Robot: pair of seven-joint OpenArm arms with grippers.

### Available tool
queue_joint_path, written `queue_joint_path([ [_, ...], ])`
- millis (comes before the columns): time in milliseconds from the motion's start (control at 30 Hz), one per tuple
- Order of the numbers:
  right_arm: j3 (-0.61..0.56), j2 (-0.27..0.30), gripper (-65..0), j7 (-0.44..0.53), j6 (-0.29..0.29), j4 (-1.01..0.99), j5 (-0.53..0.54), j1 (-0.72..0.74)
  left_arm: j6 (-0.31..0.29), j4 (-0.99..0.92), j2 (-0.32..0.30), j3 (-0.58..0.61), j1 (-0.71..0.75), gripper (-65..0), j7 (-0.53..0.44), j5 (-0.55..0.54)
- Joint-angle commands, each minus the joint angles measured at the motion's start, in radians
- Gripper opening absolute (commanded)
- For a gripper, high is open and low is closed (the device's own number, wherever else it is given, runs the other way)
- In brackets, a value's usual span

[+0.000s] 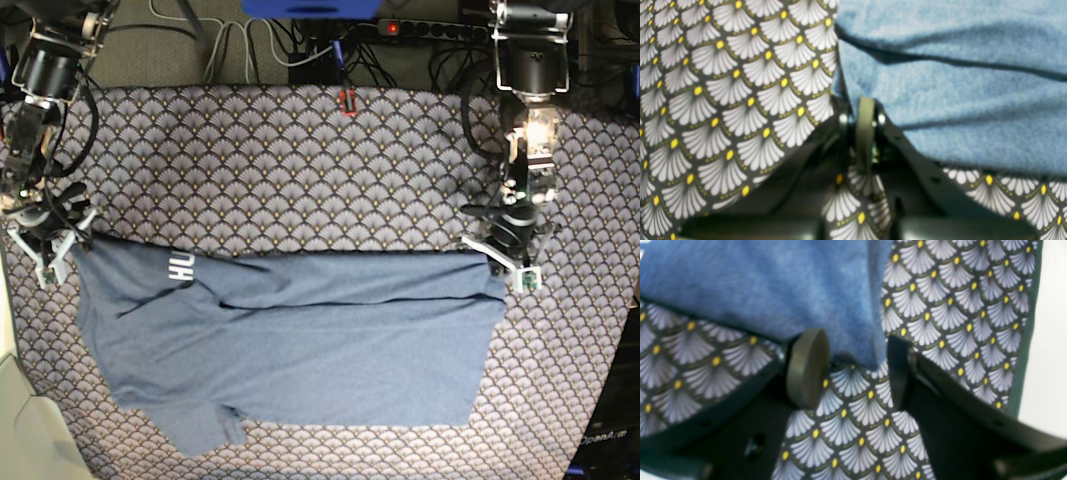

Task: Fold the T-shirt properly
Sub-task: 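Grasp the folded edge corners again with both grippers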

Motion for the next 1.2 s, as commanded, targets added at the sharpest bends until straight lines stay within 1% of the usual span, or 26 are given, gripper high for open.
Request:
queue_joint_path([
  [0,0.004,0.022,-32.8,0.016,-0.001,0.003,0.008,0.03,0.007,0.02,-0.007,-0.005,-0.022,-64.7,-0.02,0.004],
  [233,0.004,0.038,-33.0,0.017,-0.001,-0.057,0.006,0.065,0.008,0.02,-0.007,-0.005,-0.022,-64.7,-0.02,0.004],
  [300,0.004,0.039,-34.4,0.017,-0.001,-0.065,0.006,0.065,0.008,0.02,-0.007,-0.005,-0.022,-64.7,-0.02,0.004],
  [333,0.004,0.039,-36.6,0.017,0.0,-0.065,0.006,0.065,0.007,0.02,-0.007,-0.005,-0.022,-64.7,-0.02,0.004],
  [467,0.004,0.039,-50.5,0.017,0.0,-0.065,0.006,0.059,0.007,0.017,-0.007,-0.005,-0.023,-64.7,-0.02,0.004],
  [633,0.004,0.038,-64.9,0.016,0.0,-0.066,0.006,0.056,0.007,0.015,-0.007,-0.005,-0.023,-64.7,-0.02,0.004],
  [867,0.005,0.044,-65.0,0.016,0.002,-0.058,0.008,0.019,0.004,0.022,-0.012,-0.005,-0.017,-64.7,-0.02,0.004],
  [900,0.007,0.044,-65.0,0.016,0.01,-0.058,0.008,0.013,0.004,0.022,-0.012,-0.005,-0.016,-64.7,-0.02,0.004],
  [967,0.009,0.044,-65.0,0.016,0.073,-0.057,0.008,-0.006,0.004,0.022,-0.012,-0.005,-0.013,-64.7,-0.02,0.004],
  [1000,0.009,0.045,-65.0,0.014,0.092,-0.057,0.008,-0.012,0.004,0.022,-0.012,-0.005,-0.01,-64.7,-0.02,0.004],
  [1100,0.019,0.045,-65.0,0.007,0.092,-0.055,0.006,-0.033,0.004,0.032,-0.012,-0.005,0.015,-64.7,-0.02,0.004],
  [1167,0.053,0.042,-65.0,0.016,0.092,-0.028,0.006,-0.061,0.004,0.058,-0.012,-0.005,0.038,-64.7,-0.019,0.004],
])
